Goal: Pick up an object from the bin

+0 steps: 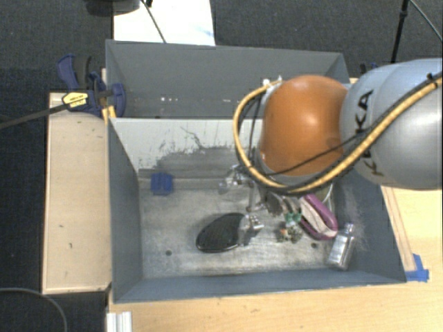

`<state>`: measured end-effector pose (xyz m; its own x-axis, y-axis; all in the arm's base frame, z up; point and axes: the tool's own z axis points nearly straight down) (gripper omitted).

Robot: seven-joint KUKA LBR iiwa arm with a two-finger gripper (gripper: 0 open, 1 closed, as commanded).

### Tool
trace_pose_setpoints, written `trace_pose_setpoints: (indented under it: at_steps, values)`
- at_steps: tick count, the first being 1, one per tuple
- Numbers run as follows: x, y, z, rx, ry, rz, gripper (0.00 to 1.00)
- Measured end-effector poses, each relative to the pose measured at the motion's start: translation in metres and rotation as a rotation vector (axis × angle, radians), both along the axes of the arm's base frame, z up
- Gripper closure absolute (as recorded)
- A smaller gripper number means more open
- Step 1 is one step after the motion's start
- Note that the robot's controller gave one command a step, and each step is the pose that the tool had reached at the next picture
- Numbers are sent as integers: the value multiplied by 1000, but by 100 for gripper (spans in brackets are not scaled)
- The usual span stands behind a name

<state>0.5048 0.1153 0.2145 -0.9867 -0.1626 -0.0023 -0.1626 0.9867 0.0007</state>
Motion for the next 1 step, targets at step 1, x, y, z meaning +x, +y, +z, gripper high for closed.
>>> trace_pose_setpoints:
  at_steps: [1]
  values:
    - [18, -28, -109, 3, -29, 260, 0]
